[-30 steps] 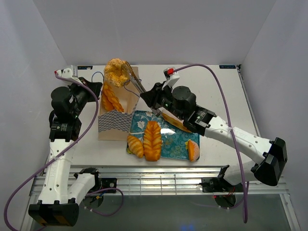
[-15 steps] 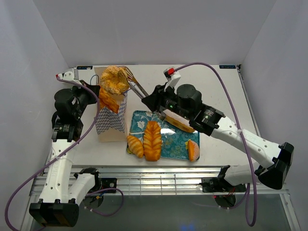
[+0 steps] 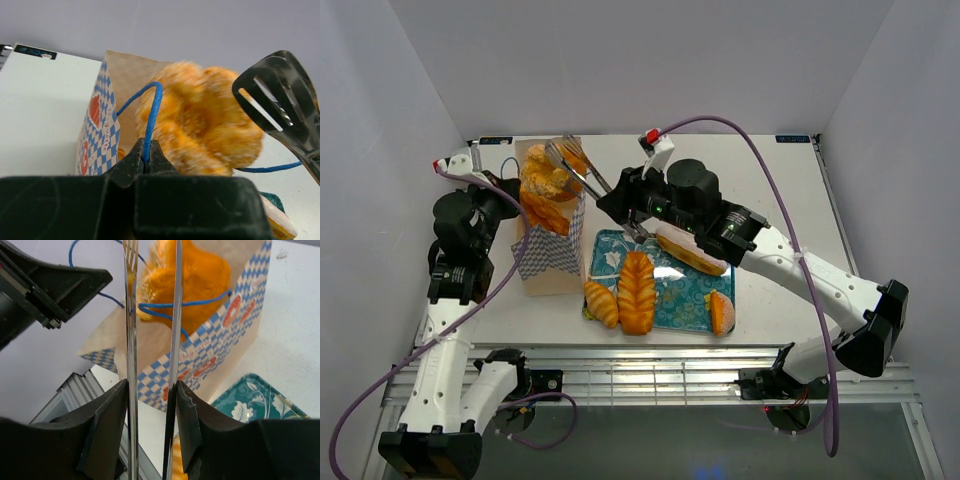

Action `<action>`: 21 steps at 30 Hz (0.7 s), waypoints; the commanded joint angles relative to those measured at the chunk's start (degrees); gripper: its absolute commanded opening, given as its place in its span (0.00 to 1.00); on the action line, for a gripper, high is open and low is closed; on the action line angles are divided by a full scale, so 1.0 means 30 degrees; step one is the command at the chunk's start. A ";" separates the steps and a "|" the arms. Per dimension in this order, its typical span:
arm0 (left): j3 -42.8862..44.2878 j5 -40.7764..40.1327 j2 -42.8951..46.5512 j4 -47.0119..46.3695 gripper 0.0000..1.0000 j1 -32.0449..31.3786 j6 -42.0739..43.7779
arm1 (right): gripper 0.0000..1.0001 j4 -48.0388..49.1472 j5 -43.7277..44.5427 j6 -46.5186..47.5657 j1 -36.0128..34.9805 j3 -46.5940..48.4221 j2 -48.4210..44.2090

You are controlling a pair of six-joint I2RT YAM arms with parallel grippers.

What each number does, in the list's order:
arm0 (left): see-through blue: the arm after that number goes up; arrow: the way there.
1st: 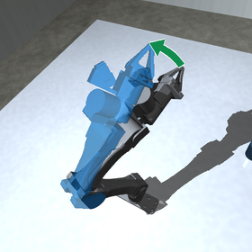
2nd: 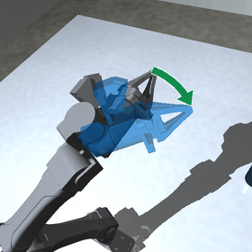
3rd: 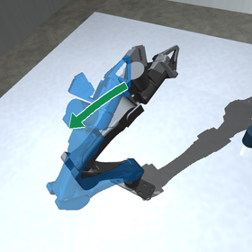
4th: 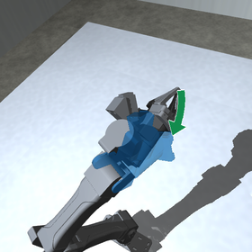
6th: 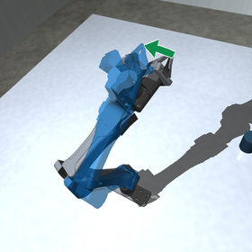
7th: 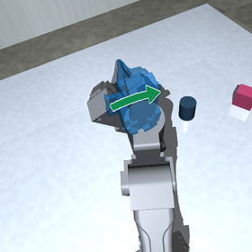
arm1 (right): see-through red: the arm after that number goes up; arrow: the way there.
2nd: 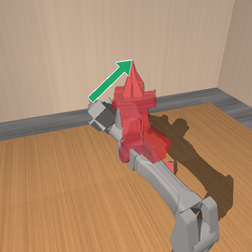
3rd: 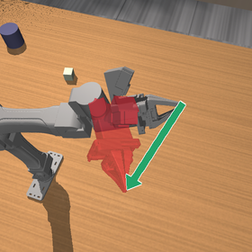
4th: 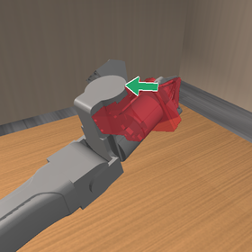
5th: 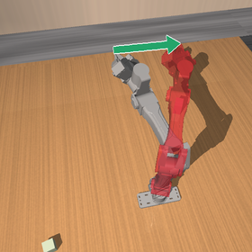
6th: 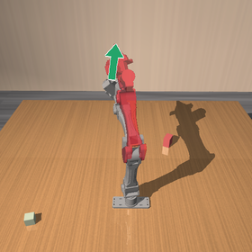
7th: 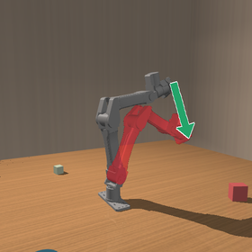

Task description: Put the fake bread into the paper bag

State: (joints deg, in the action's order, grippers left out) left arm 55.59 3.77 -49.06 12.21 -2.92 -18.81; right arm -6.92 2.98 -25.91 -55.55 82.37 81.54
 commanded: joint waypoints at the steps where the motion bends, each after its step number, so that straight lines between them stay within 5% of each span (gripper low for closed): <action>1: -0.0044 -0.2161 0.1058 -0.0173 0.00 -0.0374 0.0878 | 0.48 0.0257 -0.0408 0.0551 0.0001 0.2391 0.0416; 14: -0.2155 -0.3952 0.2116 -0.1053 0.00 -0.0521 0.0791 | 0.47 -0.1326 -0.0644 0.1049 0.0117 0.5472 0.1298; 21: -0.2681 -0.4978 0.2319 -0.1110 0.00 -0.0522 0.0498 | 0.47 -0.1473 0.1256 0.1517 0.0469 0.3019 -0.2441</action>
State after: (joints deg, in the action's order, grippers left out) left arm 48.27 -8.97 -42.96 9.82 -4.25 -16.93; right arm -13.21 2.98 -23.20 -54.96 93.69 82.41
